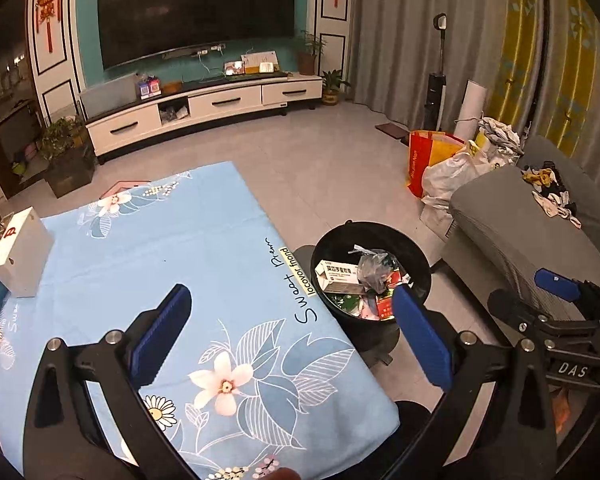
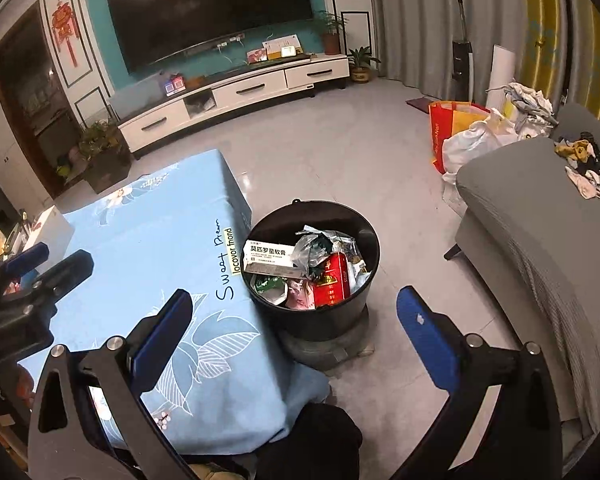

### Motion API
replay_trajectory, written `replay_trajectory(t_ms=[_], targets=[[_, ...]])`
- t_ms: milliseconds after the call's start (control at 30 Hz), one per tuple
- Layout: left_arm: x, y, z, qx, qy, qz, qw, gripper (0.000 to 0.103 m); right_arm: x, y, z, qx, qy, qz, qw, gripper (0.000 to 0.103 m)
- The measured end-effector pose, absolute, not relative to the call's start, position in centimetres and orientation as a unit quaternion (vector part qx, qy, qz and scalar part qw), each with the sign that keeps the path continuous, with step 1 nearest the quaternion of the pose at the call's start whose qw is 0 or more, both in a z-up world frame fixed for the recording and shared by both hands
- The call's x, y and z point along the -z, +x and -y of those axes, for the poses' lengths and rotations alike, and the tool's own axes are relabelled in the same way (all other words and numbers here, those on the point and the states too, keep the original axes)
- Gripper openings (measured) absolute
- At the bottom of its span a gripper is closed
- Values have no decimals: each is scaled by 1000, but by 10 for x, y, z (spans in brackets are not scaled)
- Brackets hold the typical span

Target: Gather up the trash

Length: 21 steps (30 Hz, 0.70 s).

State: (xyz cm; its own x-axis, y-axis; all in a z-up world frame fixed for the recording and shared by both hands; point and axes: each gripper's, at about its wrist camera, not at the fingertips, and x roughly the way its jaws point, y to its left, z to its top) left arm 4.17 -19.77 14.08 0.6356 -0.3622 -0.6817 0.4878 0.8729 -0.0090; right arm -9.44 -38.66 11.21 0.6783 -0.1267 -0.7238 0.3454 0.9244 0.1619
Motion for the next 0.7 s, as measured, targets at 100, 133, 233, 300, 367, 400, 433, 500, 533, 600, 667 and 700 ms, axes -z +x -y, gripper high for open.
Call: replay_trajectory(t_ms=[100,133,233,300,367,400,433,500,533,600,667,700], targets=[[-141,36,195,233,88,-354,901,100,-113,-96,385,132,143,-379,905,100],[-142,35,194,233,87,-355,901,100,-114,-97,384,132,144,-379,905,100],[-143,30,192,231,89,-355,901,100,-114,-98,383,134,139,-379,905,100],[-143,28,192,230,89,-354,902,100,-115,-99,382,134,137,-379,905,100],[-143,27,192,230,89,-352,903,100,-115,-100,382,134,138,-378,905,100],[-143,27,192,229,89,-353,903,100,-115,-99,381,134,138,-379,905,100],[-143,26,191,229,89,-353,903,100,-116,-100,381,135,138,-379,905,100],[-143,26,192,227,90,-352,904,100,-117,-100,379,135,137,-378,906,100],[-142,26,193,226,91,-352,904,100,-118,-101,379,135,137,-378,905,100],[-142,26,192,226,91,-353,903,100,-118,-101,380,134,137,-377,906,100],[-141,25,192,225,92,-353,903,100,-118,-100,380,136,136,-378,906,100],[-141,25,192,226,92,-353,903,100,-117,-100,379,136,136,-378,906,100]])
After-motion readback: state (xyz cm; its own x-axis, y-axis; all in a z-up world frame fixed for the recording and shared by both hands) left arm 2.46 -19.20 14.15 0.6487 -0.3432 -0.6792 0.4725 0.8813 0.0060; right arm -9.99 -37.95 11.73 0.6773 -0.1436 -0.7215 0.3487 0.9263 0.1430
